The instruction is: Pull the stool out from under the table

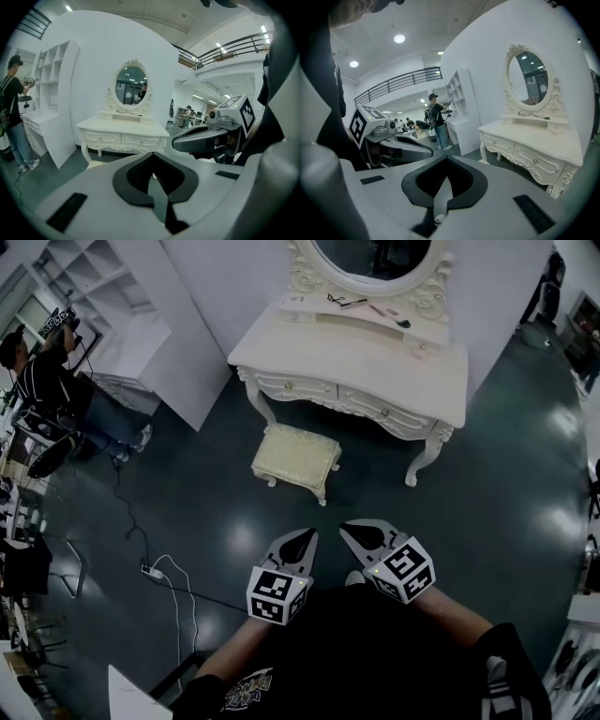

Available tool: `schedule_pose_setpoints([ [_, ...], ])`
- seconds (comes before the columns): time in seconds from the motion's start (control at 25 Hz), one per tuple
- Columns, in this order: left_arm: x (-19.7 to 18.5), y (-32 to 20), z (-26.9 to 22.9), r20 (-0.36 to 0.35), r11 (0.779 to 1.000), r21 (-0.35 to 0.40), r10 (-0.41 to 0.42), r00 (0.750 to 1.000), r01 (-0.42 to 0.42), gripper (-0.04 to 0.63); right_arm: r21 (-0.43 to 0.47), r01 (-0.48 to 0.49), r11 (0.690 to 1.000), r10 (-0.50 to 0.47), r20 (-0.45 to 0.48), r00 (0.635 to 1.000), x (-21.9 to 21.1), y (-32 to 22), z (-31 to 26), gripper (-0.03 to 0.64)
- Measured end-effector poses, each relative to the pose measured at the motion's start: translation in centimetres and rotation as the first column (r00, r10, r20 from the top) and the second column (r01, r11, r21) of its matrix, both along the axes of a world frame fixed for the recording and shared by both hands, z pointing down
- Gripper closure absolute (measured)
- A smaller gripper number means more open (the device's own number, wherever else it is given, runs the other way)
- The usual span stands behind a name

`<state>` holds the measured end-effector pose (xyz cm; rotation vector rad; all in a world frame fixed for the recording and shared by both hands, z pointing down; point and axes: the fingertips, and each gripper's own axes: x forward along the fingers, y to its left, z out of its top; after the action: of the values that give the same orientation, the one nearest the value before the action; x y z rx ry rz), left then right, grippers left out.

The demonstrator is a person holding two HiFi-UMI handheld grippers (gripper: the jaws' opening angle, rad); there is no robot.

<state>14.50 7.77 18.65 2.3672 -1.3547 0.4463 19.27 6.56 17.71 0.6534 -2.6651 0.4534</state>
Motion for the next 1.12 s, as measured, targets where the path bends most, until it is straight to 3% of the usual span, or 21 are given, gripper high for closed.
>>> schedule_pose_setpoints([
  [0.4, 0.8, 1.1, 0.9, -0.014, 0.999, -0.012, -0.032, 0.999, 0.032, 0.588, -0.017, 0.014, 1.000, -0.014, -0.001, 1.000, 0.9, 1.0, 0.9, 0.589],
  [1.12, 4.1, 1.9, 0.6, -0.008, 1.000, 0.005, 0.002, 1.000, -0.002, 0.588, -0.014, -0.015, 1.000, 0.016, 0.005, 1.000, 4.1, 2.5, 1.1, 0.589],
])
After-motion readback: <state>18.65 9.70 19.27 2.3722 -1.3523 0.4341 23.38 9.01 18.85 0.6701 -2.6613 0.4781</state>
